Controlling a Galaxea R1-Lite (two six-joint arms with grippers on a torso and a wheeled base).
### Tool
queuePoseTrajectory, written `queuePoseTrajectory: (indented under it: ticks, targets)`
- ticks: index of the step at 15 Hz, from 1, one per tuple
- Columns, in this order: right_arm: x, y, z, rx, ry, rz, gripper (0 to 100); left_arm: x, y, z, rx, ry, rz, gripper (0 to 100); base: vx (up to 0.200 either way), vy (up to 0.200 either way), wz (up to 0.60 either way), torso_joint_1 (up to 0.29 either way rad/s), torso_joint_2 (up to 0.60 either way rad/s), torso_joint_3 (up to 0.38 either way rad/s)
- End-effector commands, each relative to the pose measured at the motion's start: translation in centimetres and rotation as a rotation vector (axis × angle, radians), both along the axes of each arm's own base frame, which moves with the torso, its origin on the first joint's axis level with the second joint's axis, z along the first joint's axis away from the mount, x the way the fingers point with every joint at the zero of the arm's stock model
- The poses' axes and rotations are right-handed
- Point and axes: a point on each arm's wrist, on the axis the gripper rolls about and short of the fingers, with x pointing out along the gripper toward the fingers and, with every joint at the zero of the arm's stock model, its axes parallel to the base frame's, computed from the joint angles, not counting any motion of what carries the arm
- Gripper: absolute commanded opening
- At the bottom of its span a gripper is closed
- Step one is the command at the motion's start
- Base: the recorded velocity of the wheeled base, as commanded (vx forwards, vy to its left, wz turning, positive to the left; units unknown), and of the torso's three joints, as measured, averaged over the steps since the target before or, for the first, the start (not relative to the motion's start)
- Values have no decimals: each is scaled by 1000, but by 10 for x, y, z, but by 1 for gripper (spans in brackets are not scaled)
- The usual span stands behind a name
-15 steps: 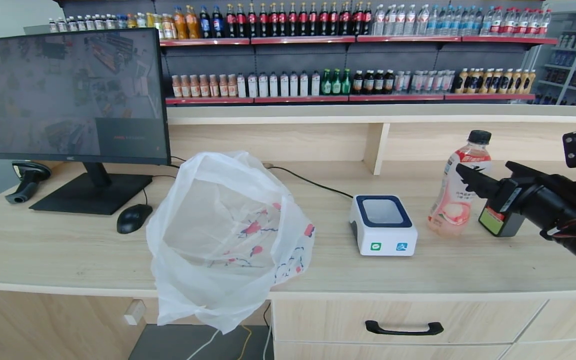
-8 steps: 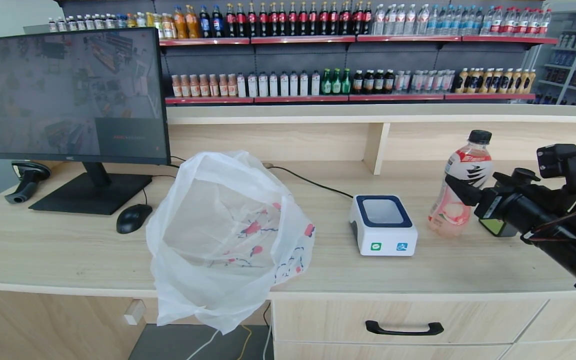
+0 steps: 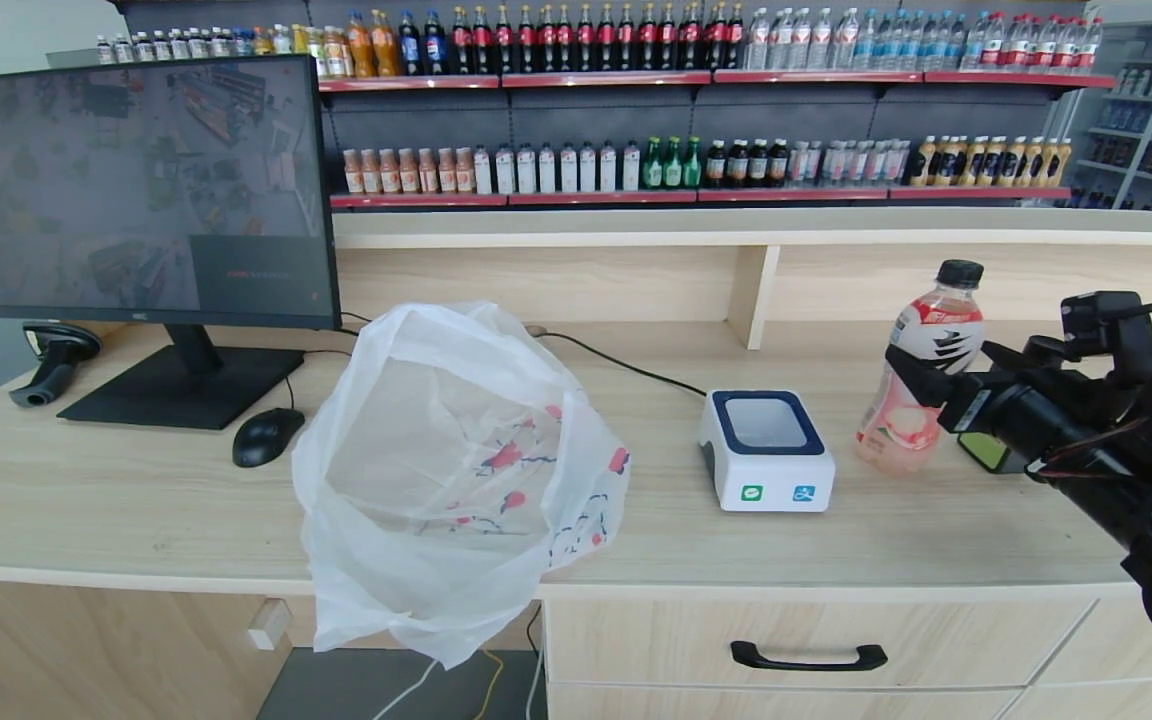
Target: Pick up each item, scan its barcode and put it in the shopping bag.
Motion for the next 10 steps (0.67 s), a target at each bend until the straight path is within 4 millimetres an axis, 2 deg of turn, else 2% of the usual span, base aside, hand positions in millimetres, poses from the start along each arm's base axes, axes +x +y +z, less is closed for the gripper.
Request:
queuePoseTrajectory:
  ticks: [1,10]
  targets:
    - [3,0,-6,-1,20,1,100,0,0,0,0,-1,0,100,0,0,0,0,0,0]
    - [18,1,-24,0,30,6,100,0,0,0,0,-1,0,100,0,0,0,0,0,0]
